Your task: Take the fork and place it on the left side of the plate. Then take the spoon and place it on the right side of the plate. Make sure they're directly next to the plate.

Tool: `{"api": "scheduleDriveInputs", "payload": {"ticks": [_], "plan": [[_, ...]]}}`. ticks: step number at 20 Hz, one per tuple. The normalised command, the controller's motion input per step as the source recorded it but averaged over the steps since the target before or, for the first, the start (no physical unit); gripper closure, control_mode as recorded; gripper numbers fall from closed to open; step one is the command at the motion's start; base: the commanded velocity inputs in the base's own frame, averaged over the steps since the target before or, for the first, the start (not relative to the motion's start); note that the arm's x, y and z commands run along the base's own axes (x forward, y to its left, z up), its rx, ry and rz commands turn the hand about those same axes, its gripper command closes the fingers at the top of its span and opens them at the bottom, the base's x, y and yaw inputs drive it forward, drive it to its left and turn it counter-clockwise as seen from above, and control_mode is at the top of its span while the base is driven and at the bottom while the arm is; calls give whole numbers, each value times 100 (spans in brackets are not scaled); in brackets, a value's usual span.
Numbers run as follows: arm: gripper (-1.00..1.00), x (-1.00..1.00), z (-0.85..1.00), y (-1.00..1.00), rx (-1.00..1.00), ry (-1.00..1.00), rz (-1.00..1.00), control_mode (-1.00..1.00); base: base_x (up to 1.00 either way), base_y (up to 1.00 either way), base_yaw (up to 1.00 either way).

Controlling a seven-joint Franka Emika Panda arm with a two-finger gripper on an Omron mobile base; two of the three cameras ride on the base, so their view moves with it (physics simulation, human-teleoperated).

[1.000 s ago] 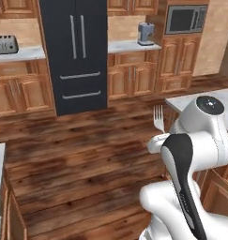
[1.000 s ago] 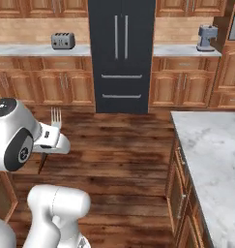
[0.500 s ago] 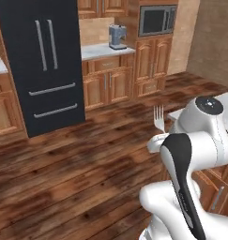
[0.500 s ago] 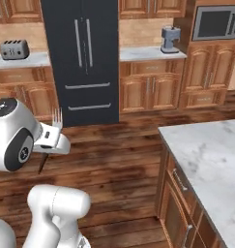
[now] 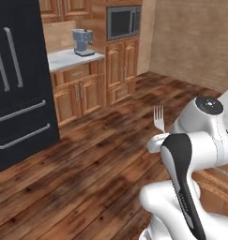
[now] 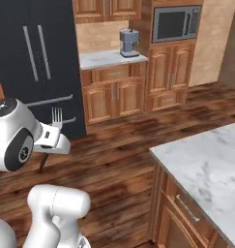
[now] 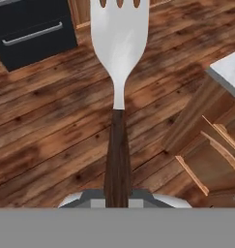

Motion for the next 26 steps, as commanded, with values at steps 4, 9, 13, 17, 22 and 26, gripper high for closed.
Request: {"api": "scheduleDriveInputs", "payload": {"ticks": [4,9,13,17,22,26], "plan": [[100,0,0,0,0,0,0,100,93,61,-48],[100,0,0,0,0,0,0,100,84,58,-51],[100,0,0,0,0,0,0,100,77,54,-53],[100,0,0,0,0,0,0,100,74,47,-54],[100,0,0,0,0,0,0,100,62,33,-57],[100,0,0,0,0,0,0,100,55,33,-58]]}}
